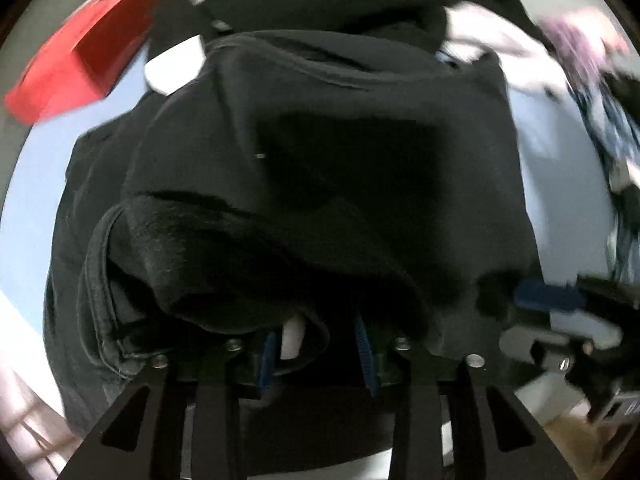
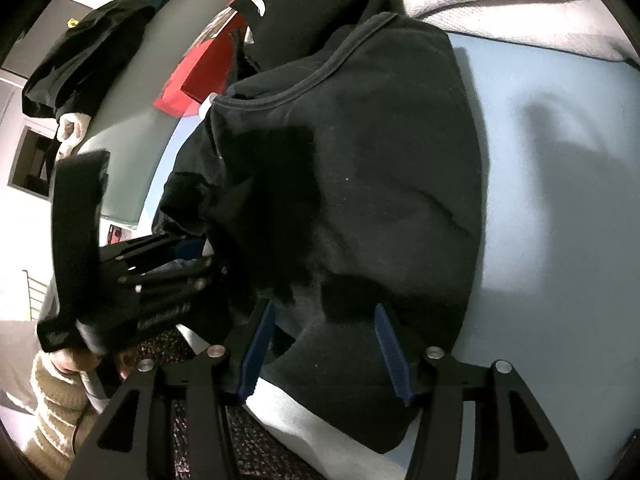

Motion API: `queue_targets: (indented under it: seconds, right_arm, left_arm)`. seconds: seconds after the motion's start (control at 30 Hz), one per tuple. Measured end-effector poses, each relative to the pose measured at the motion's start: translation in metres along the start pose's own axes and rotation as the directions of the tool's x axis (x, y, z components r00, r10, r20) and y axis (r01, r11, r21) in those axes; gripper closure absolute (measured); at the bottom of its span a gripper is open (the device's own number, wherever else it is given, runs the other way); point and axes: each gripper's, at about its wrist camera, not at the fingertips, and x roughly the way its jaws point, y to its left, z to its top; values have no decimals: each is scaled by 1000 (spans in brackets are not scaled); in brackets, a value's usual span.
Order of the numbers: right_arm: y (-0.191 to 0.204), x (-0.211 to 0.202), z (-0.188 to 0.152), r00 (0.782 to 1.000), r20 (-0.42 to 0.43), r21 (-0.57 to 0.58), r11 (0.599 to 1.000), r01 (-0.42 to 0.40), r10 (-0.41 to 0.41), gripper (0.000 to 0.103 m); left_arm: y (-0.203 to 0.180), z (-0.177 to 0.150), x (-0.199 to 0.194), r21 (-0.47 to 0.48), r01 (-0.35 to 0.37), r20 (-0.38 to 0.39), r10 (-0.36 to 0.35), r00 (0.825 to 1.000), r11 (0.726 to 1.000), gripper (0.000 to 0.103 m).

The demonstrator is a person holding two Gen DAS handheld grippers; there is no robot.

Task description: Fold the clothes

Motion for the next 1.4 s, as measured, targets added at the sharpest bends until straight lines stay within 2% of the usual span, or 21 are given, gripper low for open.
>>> queue_targets:
  seconds: [0.03, 0.17, 0.3, 0.4, 0.43, 0.53, 0.63, 0.73, 0.8, 0.87, 0.9, 0.97, 1.03, 1.07, 1.1, 1.13, 1.17, 1.23, 1.27, 1.37, 1.4]
  right_arm:
    - [1, -1, 0, 1000, 1, -3, 1000, 19, -19, 47]
    - [4, 0, 1, 991, -1, -48, 990, 135, -135, 48]
    - [-1, -7, 0, 978, 9, -74, 976, 207, -207, 47]
    - [-5, -13, -2, 977, 22, -72, 974, 214, -213, 41]
    - [-5, -15, -2, 977, 26, -71, 974, 214, -212, 38]
    - [-7, -22, -4, 977, 40, -67, 975, 212, -210, 39]
    - [-9, -28, -6, 977, 54, -64, 975, 211, -208, 45]
    - [-2, -33, -8, 980, 66, -97, 976, 193, -187, 45]
    - [12, -35, -12, 984, 71, -162, 972, 170, -161, 45]
    - [30, -33, -24, 982, 79, -272, 944, 187, -172, 44]
    - [37, -32, -31, 978, 92, -329, 921, 210, -190, 42]
    - [50, -32, -50, 963, 135, -459, 846, 270, -234, 35]
    - [61, -16, -58, 940, 169, -538, 771, 341, -298, 31]
    - [66, -6, -63, 922, 188, -574, 724, 383, -339, 38]
    - [69, 3, -67, 902, 208, -603, 677, 423, -379, 51]
    - [68, 9, -68, 882, 227, -613, 644, 458, -412, 85]
    - [64, 8, -66, 880, 238, -599, 651, 466, -411, 91]
    - [59, -6, -62, 907, 224, -566, 710, 419, -356, 95]
    - [57, -12, -64, 912, 211, -573, 711, 407, -351, 95]
    - [44, -9, -79, 909, 147, -617, 682, 393, -390, 93]
    - [38, -4, -84, 904, 125, -622, 678, 392, -408, 91]
  left_arm:
    - [2, -1, -2, -4, -21, -3, 21, 1000, 1000, 94]
    - [38, -8, -17, -129, 114, -61, -123, 991, 985, 98]
    - [106, -23, -51, -240, 179, -22, -189, 982, 954, 98]
    - [143, -32, -53, -288, 204, -30, -222, 975, 935, 98]
    - [148, -33, -46, -276, 199, -47, -220, 974, 940, 98]
    - [154, -38, -35, -279, 242, -23, -258, 966, 929, 97]
    - [157, -45, -39, -293, 285, 20, -292, 956, 913, 96]
    - [158, -51, -51, -287, 310, 39, -312, 949, 906, 84]
    - [158, -55, -60, -295, 319, 48, -320, 946, 901, 57]
    - [155, -61, -71, -313, 324, 63, -321, 945, 893, 48]
    - [160, -71, -76, -318, 341, 75, -335, 939, 885, 47]
    - [156, -81, -90, -316, 404, 99, -393, 914, 859, 46]
    - [156, -84, -94, -357, 466, 129, -451, 883, 810, 45]
    - [145, -79, -91, -379, 489, 139, -474, 870, 786, 45]
    - [133, -74, -88, -401, 510, 149, -495, 856, 761, 45]
    - [120, -72, -81, -404, 532, 160, -515, 842, 744, 45]
    - [106, -66, -76, -390, 545, 175, -521, 835, 742, 45]
    - [88, -60, -74, -340, 590, 233, -543, 807, 732, 45]
    - [80, -57, -72, -330, 629, 251, -577, 777, 704, 45]
    - [60, -57, -51, -342, 664, 197, -640, 743, 666, 45]
    - [59, -63, -40, -388, 588, 114, -596, 794, 709, 45]
